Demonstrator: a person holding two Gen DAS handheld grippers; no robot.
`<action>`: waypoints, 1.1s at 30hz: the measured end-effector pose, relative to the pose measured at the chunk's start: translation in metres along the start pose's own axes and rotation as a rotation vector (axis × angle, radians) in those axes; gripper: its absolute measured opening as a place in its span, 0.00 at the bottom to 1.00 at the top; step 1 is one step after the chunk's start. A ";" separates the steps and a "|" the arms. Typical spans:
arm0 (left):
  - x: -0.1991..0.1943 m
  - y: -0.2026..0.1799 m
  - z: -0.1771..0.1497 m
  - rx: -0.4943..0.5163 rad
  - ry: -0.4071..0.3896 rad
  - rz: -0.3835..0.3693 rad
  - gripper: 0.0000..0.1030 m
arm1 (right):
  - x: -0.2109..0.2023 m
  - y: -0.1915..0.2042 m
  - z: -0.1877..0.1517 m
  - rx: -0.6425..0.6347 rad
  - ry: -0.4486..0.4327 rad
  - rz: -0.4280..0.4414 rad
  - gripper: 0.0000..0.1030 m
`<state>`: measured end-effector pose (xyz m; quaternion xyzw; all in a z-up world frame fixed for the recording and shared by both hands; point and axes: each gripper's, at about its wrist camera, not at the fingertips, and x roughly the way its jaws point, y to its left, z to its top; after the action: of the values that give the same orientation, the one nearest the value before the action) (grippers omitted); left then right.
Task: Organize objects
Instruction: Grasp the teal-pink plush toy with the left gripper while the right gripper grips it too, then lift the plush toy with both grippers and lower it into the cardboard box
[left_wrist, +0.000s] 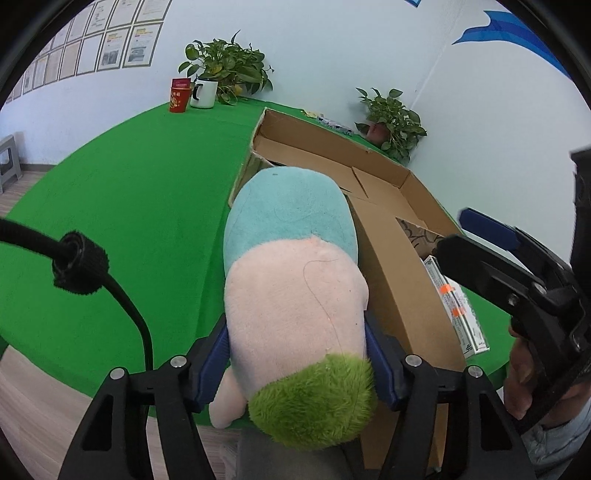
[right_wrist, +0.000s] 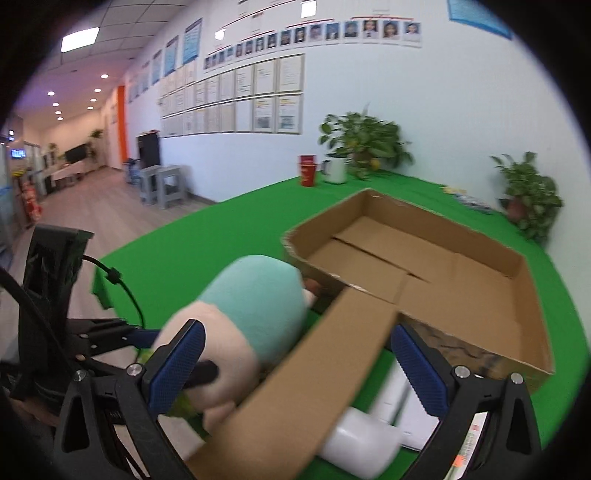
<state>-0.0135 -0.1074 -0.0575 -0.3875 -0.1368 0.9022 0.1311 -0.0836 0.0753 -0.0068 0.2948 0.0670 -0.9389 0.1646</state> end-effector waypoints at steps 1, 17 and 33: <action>-0.004 0.002 -0.001 0.005 -0.001 0.001 0.61 | 0.006 0.004 0.002 0.005 0.013 0.033 0.98; -0.032 0.033 -0.013 -0.029 -0.017 0.002 0.61 | 0.089 0.042 0.020 0.162 0.389 0.295 0.98; -0.039 0.018 0.000 0.043 -0.035 0.026 0.55 | 0.081 0.044 0.020 0.143 0.326 0.172 0.74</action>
<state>0.0100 -0.1380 -0.0377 -0.3706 -0.1145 0.9132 0.1251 -0.1417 0.0074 -0.0385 0.4587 0.0004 -0.8635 0.2097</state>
